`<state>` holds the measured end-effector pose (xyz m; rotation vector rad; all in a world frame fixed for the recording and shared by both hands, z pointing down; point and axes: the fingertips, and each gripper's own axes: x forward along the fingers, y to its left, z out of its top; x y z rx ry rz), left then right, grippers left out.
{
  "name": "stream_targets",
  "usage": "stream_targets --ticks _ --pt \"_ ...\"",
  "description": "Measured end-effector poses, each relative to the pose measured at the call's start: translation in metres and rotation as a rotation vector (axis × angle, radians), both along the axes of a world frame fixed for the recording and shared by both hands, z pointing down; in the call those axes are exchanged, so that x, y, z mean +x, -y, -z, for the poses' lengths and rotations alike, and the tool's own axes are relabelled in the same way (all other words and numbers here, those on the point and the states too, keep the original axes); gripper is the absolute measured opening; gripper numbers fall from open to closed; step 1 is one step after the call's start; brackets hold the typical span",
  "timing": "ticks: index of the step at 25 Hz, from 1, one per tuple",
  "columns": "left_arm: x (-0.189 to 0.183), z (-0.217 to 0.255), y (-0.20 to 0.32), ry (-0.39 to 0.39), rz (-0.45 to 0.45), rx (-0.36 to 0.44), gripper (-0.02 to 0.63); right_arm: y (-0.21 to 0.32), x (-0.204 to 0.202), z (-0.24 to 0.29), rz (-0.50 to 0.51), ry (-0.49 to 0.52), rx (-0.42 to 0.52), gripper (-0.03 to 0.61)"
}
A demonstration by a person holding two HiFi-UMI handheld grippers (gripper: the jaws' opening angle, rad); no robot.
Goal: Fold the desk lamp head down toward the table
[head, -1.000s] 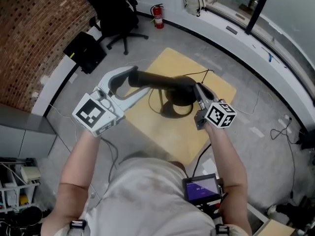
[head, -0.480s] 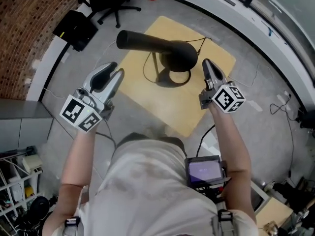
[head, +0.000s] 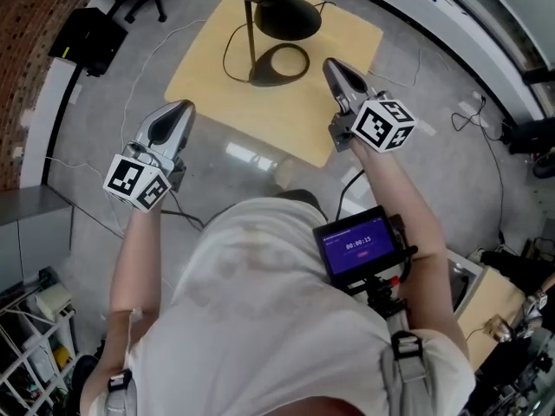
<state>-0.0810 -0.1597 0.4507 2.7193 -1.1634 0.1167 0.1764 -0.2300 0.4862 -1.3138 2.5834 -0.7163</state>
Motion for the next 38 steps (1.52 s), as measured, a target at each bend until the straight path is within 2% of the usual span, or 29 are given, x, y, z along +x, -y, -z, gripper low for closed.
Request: stream_targets --ticks 7,18,21,25,31,38 --pt "-0.037 -0.027 -0.063 -0.070 0.047 -0.060 0.014 -0.080 -0.051 0.022 0.064 -0.103 0.058 0.011" --pt "-0.031 -0.017 -0.143 -0.117 0.040 -0.044 0.014 -0.204 -0.111 0.023 0.215 -0.246 0.134 0.012" --pt "-0.019 -0.014 -0.152 -0.122 0.034 -0.023 0.014 -0.224 -0.116 0.016 0.244 -0.266 0.148 0.012" --pt "0.000 -0.022 -0.173 -0.108 -0.011 -0.042 0.014 -0.252 -0.120 -0.002 0.256 -0.263 0.109 0.012" --pt "-0.008 -0.034 -0.176 -0.123 -0.005 -0.105 0.014 -0.256 -0.129 -0.006 0.223 -0.238 0.064 0.012" --pt "-0.010 -0.045 -0.194 -0.128 -0.024 -0.102 0.013 -0.274 -0.135 -0.013 0.234 -0.274 0.070 0.011"
